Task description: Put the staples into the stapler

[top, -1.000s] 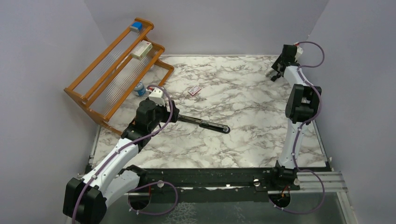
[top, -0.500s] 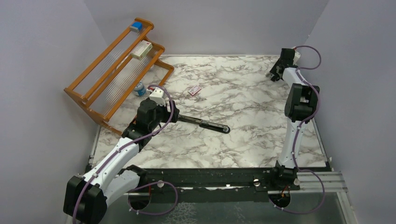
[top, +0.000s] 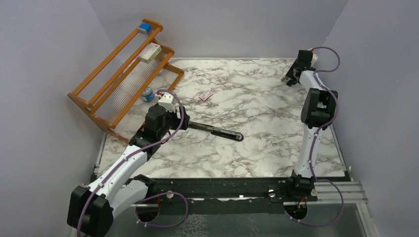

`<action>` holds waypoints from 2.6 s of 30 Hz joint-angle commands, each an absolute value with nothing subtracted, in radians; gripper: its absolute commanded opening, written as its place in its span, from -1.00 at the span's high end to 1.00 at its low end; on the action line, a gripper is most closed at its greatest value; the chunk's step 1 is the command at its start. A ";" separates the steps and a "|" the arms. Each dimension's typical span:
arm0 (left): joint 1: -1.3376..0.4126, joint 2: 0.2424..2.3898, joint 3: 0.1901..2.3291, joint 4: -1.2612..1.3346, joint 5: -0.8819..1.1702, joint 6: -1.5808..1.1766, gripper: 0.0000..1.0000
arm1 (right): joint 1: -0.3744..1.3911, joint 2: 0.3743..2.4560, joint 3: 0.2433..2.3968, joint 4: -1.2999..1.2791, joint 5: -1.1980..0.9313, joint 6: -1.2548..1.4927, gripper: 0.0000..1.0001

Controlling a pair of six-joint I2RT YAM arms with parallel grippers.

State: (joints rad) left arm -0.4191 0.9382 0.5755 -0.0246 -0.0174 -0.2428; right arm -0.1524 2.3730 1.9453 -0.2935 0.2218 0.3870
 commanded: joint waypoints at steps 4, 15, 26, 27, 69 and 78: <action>-0.418 0.935 0.577 -0.013 -0.028 -0.234 -0.54 | -0.154 2.358 1.897 -0.234 0.184 0.314 -0.29; -0.418 0.944 0.579 -0.012 -0.027 -0.233 -0.54 | -0.118 2.366 1.894 -0.212 0.235 0.224 -0.26; -0.418 0.947 0.580 -0.011 -0.025 -0.232 -0.54 | -0.094 2.370 1.899 -0.201 0.181 0.181 0.06; -0.417 0.947 0.580 -0.010 -0.025 -0.232 -0.54 | -0.089 2.369 1.898 -0.201 0.170 0.173 0.07; -0.417 0.786 0.614 -0.095 -0.221 -0.214 -0.56 | 0.406 1.891 1.362 -0.241 -0.023 -0.500 -0.02; -0.418 0.698 0.639 -0.180 -0.270 -0.193 -0.56 | 0.440 1.804 1.292 -0.105 0.075 -0.308 -0.13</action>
